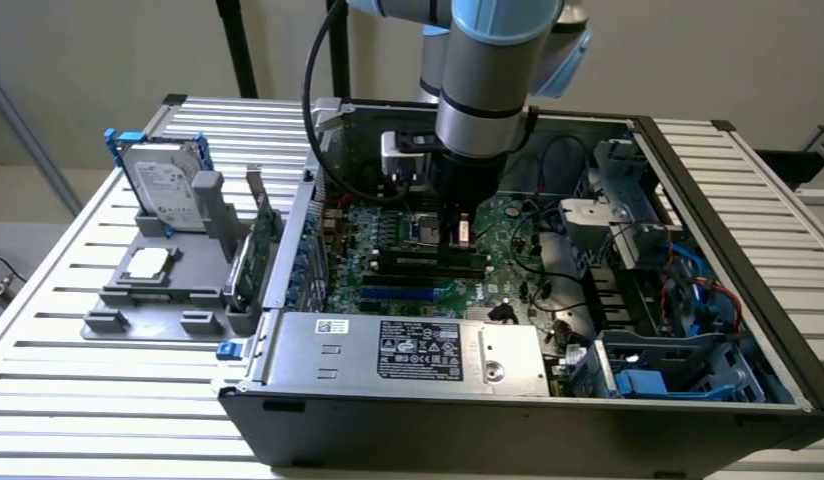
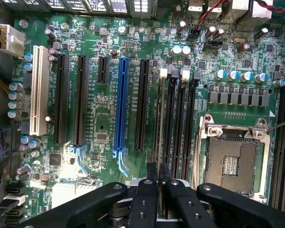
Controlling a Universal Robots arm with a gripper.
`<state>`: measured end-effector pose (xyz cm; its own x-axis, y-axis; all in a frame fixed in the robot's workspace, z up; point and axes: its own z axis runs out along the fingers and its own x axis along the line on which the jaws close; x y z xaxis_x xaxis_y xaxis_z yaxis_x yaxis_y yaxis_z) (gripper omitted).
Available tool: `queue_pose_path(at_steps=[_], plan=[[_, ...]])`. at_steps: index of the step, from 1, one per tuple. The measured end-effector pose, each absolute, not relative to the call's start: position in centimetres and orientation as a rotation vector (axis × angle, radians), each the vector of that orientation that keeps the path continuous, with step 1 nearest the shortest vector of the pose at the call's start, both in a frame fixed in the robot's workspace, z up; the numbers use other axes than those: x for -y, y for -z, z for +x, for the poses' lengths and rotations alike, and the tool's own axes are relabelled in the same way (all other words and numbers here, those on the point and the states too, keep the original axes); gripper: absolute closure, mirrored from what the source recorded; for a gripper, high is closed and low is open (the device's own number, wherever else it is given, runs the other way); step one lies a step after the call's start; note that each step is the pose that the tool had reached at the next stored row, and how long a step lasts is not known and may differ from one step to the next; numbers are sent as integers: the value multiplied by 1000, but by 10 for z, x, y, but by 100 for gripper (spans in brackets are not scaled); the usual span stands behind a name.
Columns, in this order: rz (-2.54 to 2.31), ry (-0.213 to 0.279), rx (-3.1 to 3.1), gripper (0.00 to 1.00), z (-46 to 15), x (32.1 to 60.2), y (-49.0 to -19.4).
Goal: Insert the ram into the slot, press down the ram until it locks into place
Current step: 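Insert the ram into the slot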
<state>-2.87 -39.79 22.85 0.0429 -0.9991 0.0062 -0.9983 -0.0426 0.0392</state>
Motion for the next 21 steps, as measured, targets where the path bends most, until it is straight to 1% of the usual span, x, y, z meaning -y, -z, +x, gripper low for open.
queue_pose_path(at_steps=[21], plan=[[2244,35,2151,87,-28,397,-226]])
